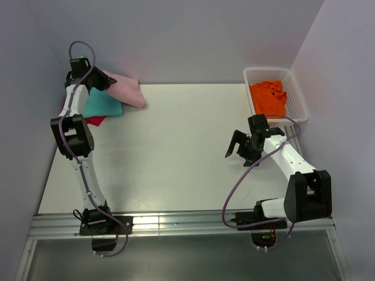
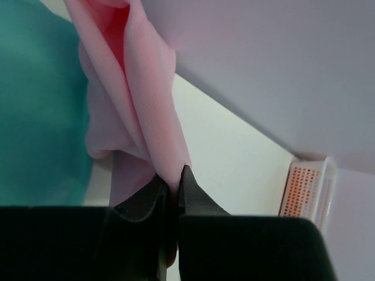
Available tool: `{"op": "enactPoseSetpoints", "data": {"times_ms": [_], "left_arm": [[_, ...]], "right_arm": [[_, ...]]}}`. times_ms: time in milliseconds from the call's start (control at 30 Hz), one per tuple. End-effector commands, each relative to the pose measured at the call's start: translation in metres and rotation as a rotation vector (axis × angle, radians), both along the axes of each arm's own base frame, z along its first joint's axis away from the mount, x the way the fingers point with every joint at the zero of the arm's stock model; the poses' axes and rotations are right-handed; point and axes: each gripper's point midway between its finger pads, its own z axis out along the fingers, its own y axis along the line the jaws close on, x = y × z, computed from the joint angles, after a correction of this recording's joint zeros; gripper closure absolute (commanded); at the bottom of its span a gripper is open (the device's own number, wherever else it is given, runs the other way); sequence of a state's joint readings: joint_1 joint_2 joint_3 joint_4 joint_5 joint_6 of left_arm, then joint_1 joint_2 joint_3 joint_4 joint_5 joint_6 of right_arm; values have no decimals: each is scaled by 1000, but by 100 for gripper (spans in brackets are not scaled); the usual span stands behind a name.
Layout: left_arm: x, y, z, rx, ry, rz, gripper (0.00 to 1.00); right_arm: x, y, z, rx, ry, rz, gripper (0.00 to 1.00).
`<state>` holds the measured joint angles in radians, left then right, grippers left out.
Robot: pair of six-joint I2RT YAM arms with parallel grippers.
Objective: Fold and stack the t-shirts
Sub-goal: Neatly place the folded tshirt to the corner
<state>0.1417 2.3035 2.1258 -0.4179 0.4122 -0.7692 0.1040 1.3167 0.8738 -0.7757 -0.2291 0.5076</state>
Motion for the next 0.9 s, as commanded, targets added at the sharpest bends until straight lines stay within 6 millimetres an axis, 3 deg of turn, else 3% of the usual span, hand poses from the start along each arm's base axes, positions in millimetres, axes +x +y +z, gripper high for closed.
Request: {"op": "enactPoseSetpoints", "data": {"times_ms": [0,200,433,733,833,867], "left_arm": [[7,20,78,-51,-196,-8,96],[-3,61,99,-68,-250,29,96],[-20,105,100,-76,-253,79,97],[-40,139,73,-24,-176,107,97],[-51,144,44,8,-98,112,95],[-57,145,26,6,-54,118,94]], "right_arm": [[8,0,8,11,-52,-4,0],[9,1,9,10,-47,1,0],[8,2,4,13,-32,4,0],[8,3,3,16,-28,3,0],[8,3,2,20,-27,-2,0],[8,3,2,22,-25,-2,0]]}}
